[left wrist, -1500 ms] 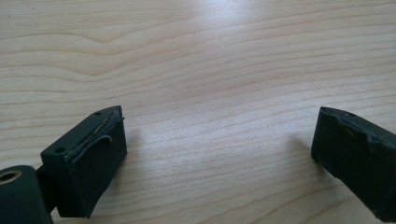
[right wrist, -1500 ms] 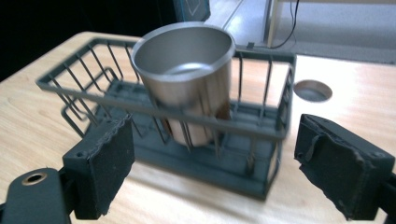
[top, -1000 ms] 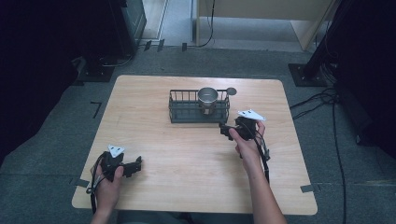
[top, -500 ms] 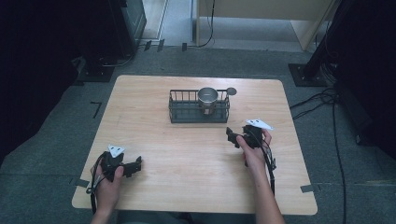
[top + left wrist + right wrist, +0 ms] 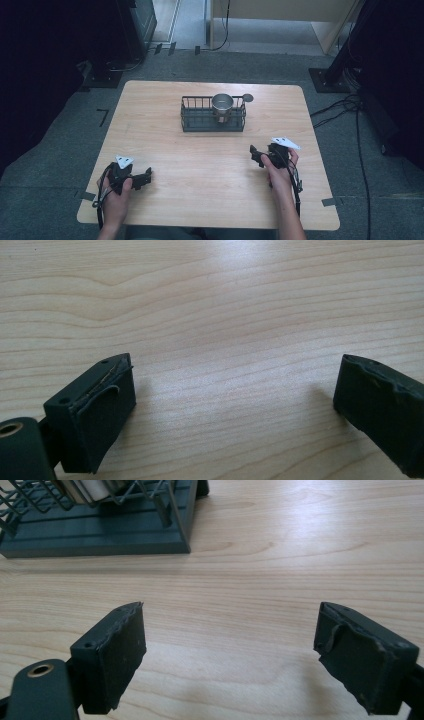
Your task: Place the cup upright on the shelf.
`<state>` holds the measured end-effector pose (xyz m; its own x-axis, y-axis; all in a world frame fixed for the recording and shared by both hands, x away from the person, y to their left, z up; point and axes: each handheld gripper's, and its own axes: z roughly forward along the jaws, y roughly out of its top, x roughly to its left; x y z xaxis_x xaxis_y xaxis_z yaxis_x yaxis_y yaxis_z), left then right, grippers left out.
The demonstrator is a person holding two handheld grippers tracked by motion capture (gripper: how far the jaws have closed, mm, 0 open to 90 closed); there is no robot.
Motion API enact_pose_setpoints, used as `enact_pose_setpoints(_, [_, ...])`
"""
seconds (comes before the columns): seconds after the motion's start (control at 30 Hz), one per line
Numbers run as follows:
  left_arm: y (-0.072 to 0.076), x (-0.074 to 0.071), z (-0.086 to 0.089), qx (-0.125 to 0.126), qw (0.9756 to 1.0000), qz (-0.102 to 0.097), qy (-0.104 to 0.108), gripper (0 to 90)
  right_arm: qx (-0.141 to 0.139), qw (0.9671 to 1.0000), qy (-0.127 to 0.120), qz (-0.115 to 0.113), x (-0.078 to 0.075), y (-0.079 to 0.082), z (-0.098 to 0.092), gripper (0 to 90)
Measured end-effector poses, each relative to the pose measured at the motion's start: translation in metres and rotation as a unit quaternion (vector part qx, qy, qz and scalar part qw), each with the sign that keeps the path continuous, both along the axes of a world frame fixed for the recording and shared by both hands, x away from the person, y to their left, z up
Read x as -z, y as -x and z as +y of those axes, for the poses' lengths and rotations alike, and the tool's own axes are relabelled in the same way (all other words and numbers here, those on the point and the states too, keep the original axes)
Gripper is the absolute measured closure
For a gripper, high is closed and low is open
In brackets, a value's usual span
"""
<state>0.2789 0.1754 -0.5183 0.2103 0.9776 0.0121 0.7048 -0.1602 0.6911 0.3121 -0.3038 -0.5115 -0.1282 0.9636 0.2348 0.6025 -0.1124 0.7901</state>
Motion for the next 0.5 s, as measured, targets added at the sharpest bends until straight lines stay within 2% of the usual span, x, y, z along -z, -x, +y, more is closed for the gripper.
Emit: enact_pose_setpoints(0.5, [0.000, 0.000, 0.000, 0.000, 1.0000, 0.000, 0.000, 3.7, 0.019, 0.9995, 0.026, 0.005, 0.005, 0.023, -0.022, 13.3])
